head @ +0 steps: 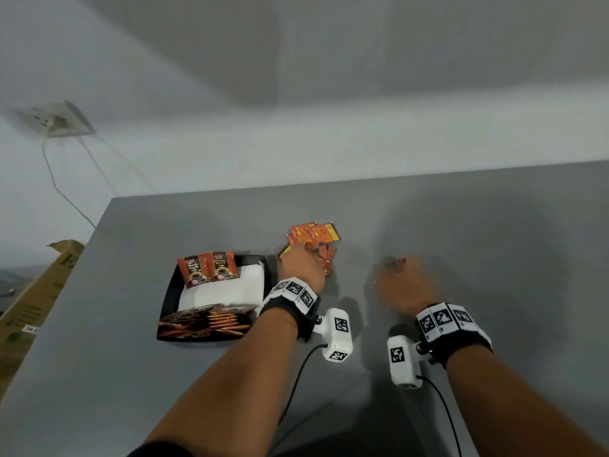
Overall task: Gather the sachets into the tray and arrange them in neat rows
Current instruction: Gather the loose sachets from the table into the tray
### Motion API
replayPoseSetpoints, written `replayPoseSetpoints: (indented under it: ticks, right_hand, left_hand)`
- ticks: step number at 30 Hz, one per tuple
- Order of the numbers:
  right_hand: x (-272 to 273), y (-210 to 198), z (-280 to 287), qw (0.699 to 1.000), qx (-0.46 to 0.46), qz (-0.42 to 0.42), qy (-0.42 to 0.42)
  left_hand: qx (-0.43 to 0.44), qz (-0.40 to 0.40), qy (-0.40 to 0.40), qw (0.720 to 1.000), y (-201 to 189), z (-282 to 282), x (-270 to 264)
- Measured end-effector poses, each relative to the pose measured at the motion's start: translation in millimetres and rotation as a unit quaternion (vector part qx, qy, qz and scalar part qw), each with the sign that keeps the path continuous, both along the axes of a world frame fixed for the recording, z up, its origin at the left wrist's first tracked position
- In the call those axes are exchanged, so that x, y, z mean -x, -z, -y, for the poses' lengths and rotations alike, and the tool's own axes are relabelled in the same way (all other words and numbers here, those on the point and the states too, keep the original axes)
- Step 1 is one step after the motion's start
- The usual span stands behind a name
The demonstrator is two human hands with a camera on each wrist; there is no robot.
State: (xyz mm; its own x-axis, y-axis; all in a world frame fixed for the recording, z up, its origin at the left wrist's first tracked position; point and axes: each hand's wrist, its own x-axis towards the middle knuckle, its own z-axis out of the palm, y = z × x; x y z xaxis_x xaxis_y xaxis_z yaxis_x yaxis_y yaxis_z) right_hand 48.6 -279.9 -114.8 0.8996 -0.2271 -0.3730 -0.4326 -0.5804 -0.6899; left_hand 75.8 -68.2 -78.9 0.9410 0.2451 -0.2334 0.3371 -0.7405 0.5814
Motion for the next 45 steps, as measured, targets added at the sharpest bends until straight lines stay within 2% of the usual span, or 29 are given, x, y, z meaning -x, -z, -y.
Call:
replayPoseSetpoints:
  ticks: [3,5,7,9,13,16,19,21,26,31,37,40,43,45]
  right_hand:
    - [6.5,-25.4,-12.5,0.998,-0.035,0.045,0.035]
    - [6.1,-43.6,-28.0,0.993,-0.082,0.085,0.004]
    - [6.1,-66.6,-55.9,0.985,-0.106,0.125,-0.048]
    - [7.3,-91.9,-92.8,0.975,-0.073,0.175,-0.115]
    - [12.5,-114.9,-176.4,0.936,-0.012,0.241,-0.257]
    - [19.7,-104.2,-226.7,0.909,0.059,0.212,-0.355]
    - [27.3,-87.6,-257.1,0.855,0.160,0.181,-0.459]
    - [31.7,-77.6,-267.4,0.843,0.187,0.145,-0.482]
    - [39.9,-61.2,-270.8,0.831,0.226,0.097,-0.499]
    - [36.2,-66.7,-270.2,0.846,0.215,0.123,-0.472]
    - [35.2,-64.4,-272.2,0.807,0.269,0.159,-0.501]
    - [30.9,-61.6,-274.3,0.821,0.229,0.151,-0.501]
    - [25.5,-58.3,-274.1,0.863,0.127,0.117,-0.474]
    - [20.9,-55.3,-272.6,0.875,0.100,0.098,-0.463]
  left_hand:
    - [0.067,0.074,0.023,0.995,-32.2,-10.8,14.5]
    - [0.089,0.127,0.052,0.987,-54.2,-35.7,20.3]
    - [0.047,0.169,0.092,0.980,-77.7,-73.2,25.1]
    - [-0.013,0.187,0.141,0.972,-96.7,-117.0,32.1]
    - [-0.130,0.086,0.201,0.967,-107.9,-190.5,52.6]
    - [-0.142,0.023,0.233,0.962,-92.0,-220.7,66.1]
    - [-0.144,0.003,0.261,0.955,-68.0,-236.6,75.1]
    - [-0.149,-0.019,0.270,0.951,-55.7,-241.9,78.6]
    - [-0.125,-0.031,0.315,0.940,-42.9,-253.9,81.3]
    - [-0.162,-0.039,0.359,0.918,-43.9,-260.2,75.2]
    - [-0.187,0.003,0.382,0.905,-40.5,-258.3,73.0]
    - [-0.172,0.008,0.383,0.908,-40.5,-258.7,72.6]
    - [-0.137,-0.001,0.376,0.916,-39.8,-259.7,70.3]
    - [-0.113,-0.012,0.365,0.924,-40.0,-261.9,68.9]
